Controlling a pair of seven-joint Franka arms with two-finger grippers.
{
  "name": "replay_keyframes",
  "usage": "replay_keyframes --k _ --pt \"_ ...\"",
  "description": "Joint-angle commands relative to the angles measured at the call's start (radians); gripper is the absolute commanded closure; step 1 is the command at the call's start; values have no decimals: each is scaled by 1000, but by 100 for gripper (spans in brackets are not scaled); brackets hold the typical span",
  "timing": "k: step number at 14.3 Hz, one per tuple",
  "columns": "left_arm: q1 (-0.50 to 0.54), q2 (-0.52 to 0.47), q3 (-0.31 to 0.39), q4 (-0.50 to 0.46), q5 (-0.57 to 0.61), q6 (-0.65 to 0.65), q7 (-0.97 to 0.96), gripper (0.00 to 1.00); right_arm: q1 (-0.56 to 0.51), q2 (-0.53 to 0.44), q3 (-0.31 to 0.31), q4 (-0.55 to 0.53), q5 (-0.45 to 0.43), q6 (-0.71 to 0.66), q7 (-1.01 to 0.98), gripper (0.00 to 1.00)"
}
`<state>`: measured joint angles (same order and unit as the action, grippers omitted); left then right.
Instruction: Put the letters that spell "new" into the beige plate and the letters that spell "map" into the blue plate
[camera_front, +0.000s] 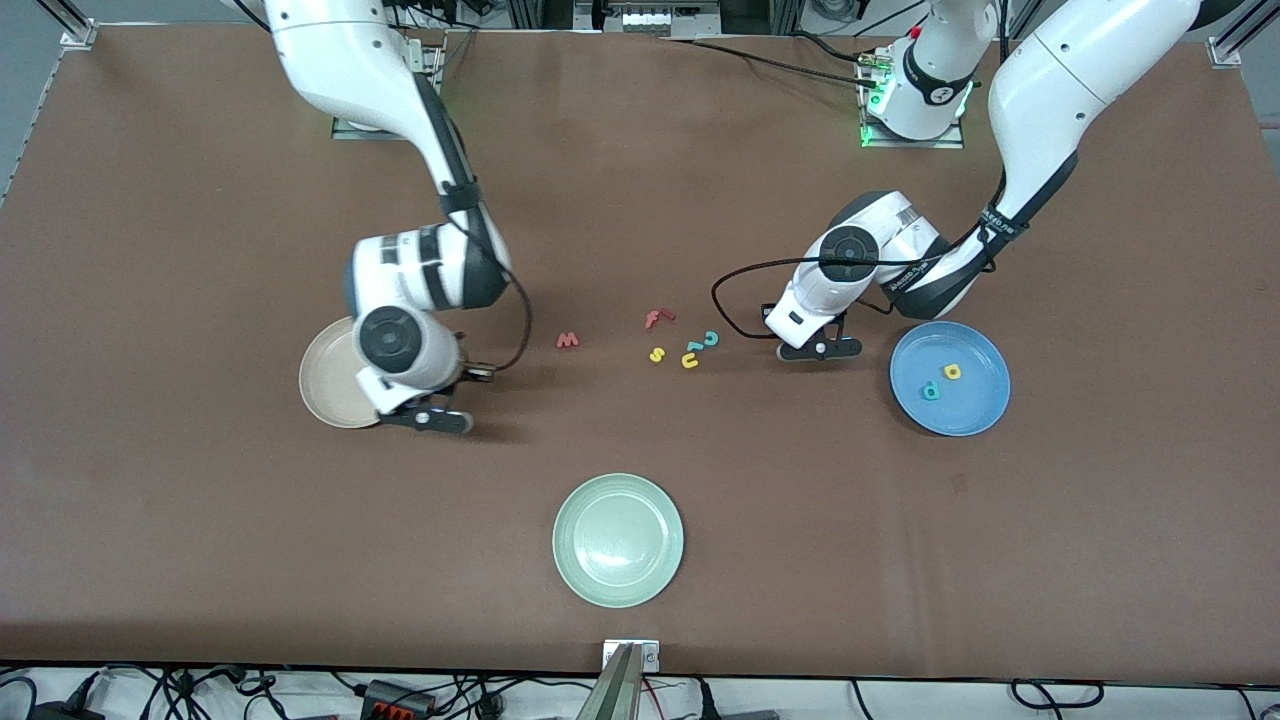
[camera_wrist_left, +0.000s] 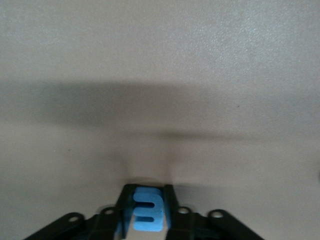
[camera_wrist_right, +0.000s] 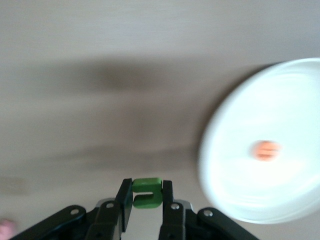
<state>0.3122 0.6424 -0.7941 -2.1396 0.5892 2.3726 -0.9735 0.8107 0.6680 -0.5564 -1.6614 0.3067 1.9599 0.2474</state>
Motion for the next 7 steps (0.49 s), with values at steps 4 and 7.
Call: replay_keyframes --k 4,7 --pt "1 -35 -43 134 29 -216 33 96 -1 -18 -94 -95 5 -56 -178 73" --pt "13 -35 -46 282 24 -464 252 96 -1 8 -93 -103 8 -9 -178 73"
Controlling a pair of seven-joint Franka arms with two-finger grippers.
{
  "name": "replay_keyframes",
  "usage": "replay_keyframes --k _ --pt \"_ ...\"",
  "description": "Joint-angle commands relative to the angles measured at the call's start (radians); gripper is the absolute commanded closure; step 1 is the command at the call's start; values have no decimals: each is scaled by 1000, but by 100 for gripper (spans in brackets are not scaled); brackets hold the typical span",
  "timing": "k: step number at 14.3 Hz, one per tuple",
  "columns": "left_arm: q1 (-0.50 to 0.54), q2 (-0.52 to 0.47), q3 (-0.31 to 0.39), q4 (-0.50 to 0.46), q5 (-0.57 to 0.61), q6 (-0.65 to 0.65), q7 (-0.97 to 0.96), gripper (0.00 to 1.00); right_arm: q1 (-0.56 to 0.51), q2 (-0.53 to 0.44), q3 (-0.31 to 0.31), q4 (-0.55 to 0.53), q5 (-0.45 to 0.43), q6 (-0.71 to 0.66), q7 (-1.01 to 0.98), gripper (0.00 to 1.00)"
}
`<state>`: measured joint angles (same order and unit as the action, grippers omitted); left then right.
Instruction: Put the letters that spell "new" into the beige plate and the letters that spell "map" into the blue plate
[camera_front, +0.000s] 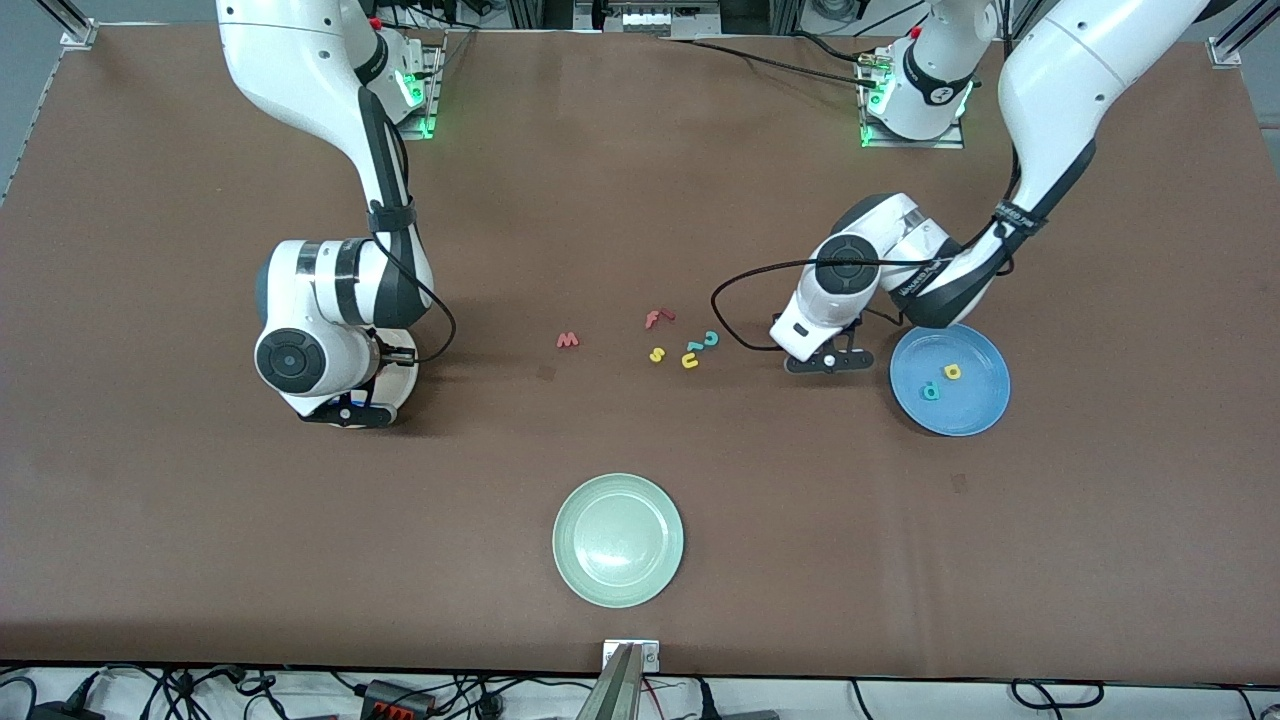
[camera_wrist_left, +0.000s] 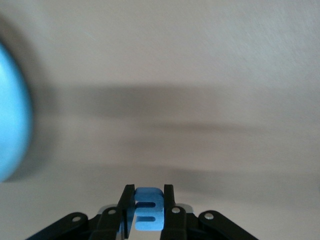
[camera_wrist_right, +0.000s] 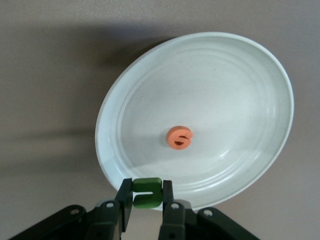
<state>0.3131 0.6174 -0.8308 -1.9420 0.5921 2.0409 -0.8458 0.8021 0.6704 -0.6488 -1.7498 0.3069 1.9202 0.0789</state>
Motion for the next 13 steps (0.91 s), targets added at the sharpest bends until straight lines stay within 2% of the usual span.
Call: replay_keyframes --k 1,4,5,6,7,8,9,10,11,13 --pt "35 -10 -8 122 22 -178 199 96 9 15 0 -20 6 45 -10 72" --pt "159 2 -7 146 23 -177 438 94 9 18 3 -43 9 82 -8 70" --pt "197 11 -5 143 22 -156 509 92 8 21 6 -45 11 85 -10 62" --pt "225 31 -5 129 20 -139 546 87 11 24 6 -45 12 89 -8 34" --pt "244 54 -5 100 20 -128 547 87 11 23 5 -42 12 89 -7 0" --pt "263 53 -5 68 20 -107 548 87 11 18 5 -37 12 85 -5 0" --pt "296 50 -5 29 22 -84 548 81 18 15 3 -33 14 80 1 0" --pt "310 51 -5 20 22 -64 553 49 28 14 1 -21 14 79 4 0" --pt "311 53 -7 23 22 -61 553 0 35 12 3 -1 14 77 5 0" --pt "305 38 -27 37 20 -68 545 0 78 14 9 27 23 91 5 0"
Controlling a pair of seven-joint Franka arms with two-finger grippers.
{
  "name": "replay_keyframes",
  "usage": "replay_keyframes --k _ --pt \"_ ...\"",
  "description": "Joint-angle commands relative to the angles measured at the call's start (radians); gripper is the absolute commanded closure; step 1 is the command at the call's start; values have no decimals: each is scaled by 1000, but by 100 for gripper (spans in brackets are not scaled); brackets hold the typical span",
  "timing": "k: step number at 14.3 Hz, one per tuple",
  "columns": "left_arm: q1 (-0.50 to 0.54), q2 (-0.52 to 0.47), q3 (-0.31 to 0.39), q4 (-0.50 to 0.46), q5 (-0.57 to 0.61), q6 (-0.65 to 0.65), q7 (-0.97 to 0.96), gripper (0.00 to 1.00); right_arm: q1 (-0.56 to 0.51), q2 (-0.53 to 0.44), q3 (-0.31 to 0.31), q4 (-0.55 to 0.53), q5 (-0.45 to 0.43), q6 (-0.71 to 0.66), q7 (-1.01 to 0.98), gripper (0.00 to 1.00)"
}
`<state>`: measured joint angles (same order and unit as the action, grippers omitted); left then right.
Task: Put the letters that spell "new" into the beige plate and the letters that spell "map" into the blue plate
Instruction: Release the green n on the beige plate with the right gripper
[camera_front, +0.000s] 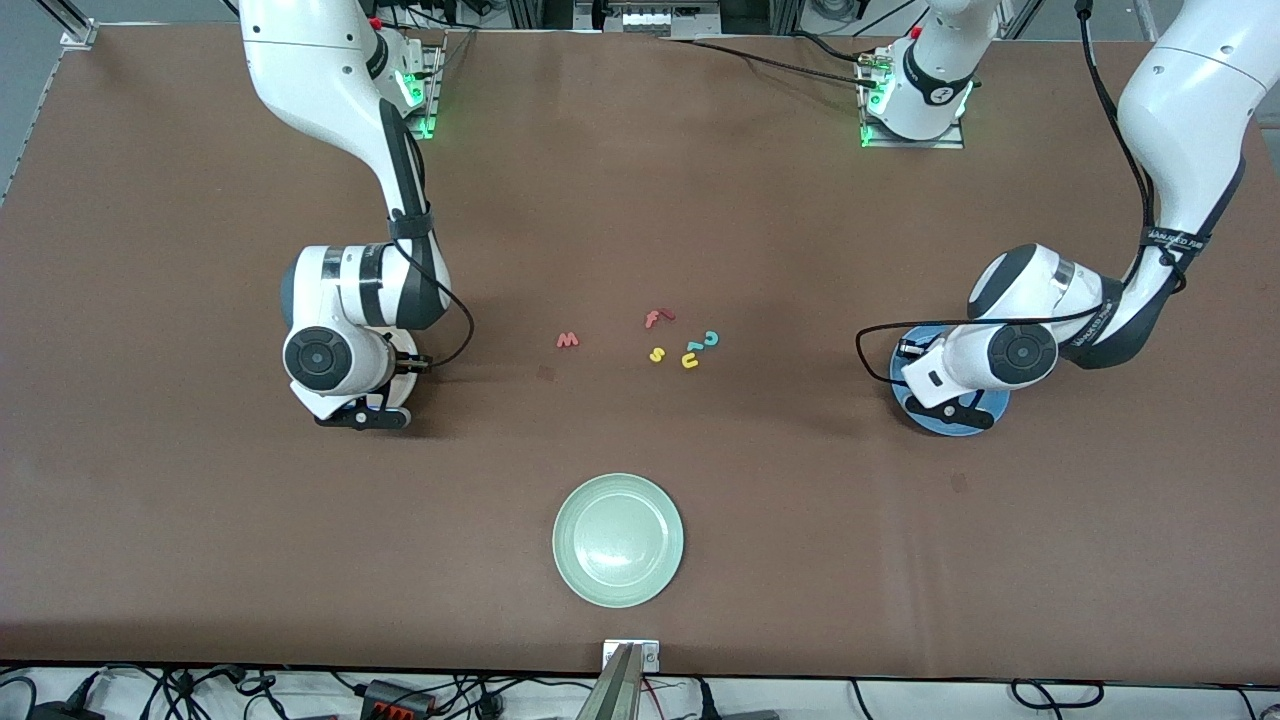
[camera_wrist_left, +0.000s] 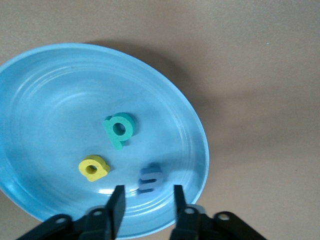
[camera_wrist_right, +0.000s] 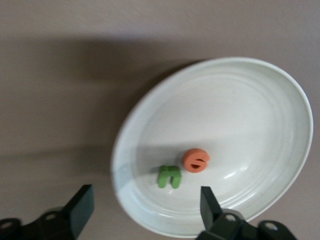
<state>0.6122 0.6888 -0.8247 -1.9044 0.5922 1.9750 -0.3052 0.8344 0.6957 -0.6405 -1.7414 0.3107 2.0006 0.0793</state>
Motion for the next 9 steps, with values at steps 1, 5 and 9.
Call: replay_keyframes --k 1,5,9 --pt "12 -41 -60 13 18 -5 3 0 73 -12 1 22 62 27 5 0" --pt "-2 -45 -160 212 8 -209 4 0 172 -2 1 13 263 101 19 0" --pt "-12 -45 -238 399 8 -338 6 0 213 1 1 10 255 98 -144 0"
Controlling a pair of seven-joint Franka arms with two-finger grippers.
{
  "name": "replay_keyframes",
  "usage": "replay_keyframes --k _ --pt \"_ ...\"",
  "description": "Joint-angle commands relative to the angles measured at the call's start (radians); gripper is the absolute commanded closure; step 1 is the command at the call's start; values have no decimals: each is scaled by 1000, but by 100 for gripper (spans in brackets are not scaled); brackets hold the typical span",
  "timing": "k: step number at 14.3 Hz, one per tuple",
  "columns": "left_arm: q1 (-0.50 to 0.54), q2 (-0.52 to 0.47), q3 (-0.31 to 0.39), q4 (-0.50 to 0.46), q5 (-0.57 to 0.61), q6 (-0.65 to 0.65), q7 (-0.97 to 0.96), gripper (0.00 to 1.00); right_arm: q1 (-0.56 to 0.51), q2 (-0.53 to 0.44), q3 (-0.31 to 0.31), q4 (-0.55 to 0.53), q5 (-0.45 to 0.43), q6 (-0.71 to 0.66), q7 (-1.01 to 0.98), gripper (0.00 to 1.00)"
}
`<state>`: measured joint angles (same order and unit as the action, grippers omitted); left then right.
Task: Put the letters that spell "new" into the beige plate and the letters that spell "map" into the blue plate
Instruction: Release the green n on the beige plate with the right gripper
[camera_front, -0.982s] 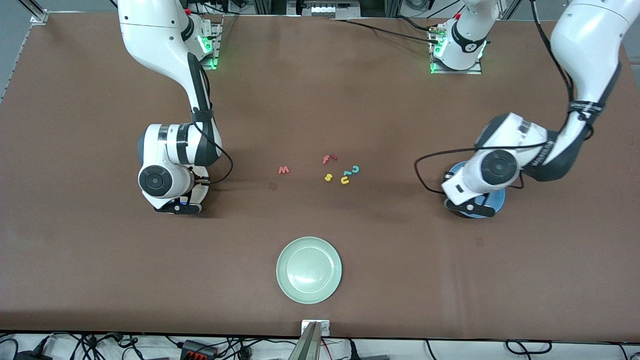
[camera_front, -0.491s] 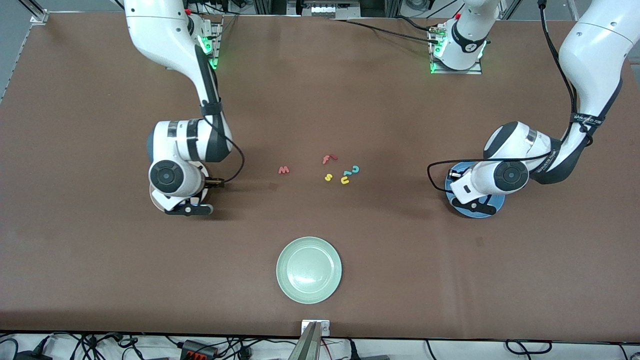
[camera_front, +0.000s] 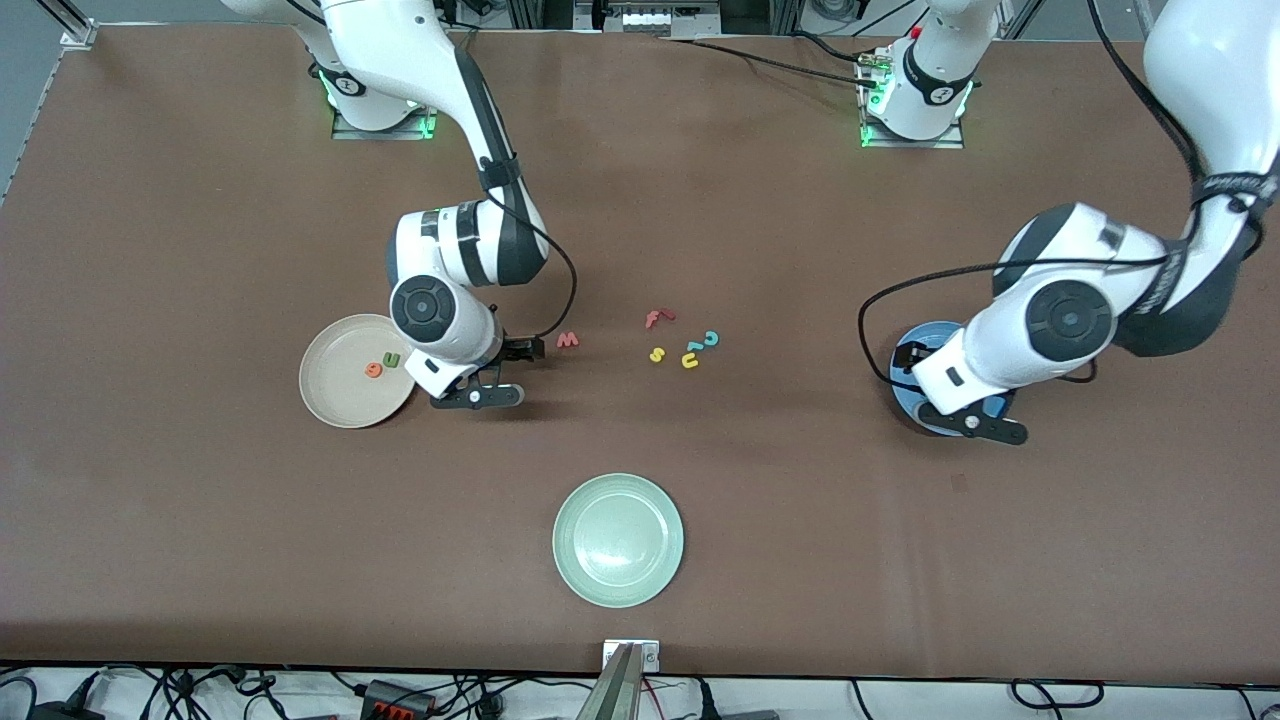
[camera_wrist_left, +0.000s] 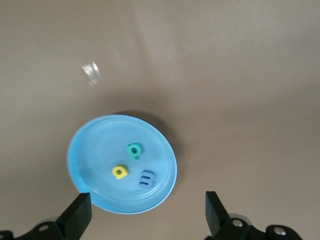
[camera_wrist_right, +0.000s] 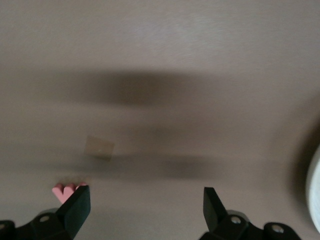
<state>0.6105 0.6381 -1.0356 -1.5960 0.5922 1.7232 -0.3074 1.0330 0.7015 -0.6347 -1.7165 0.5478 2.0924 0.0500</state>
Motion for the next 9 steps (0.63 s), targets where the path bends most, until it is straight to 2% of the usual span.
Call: replay_keyframes --k 1,4,6,7,9 --pt "-11 6 -46 131 8 -135 8 0 19 -5 -5 -15 17 3 -228 0" --pt "-11 6 -93 255 5 -273 8 0 54 -4 -5 -14 18 14 -555 0" --pt "-18 -14 -66 312 -55 -289 11 0 61 12 -3 -6 20 41 -736 0" --pt "-56 -65 18 332 -121 -289 14 0 64 15 -3 -6 20 51 -812 0" --pt "-196 -187 299 329 -323 -289 16 0 90 16 -5 -8 14 57 -907 0"
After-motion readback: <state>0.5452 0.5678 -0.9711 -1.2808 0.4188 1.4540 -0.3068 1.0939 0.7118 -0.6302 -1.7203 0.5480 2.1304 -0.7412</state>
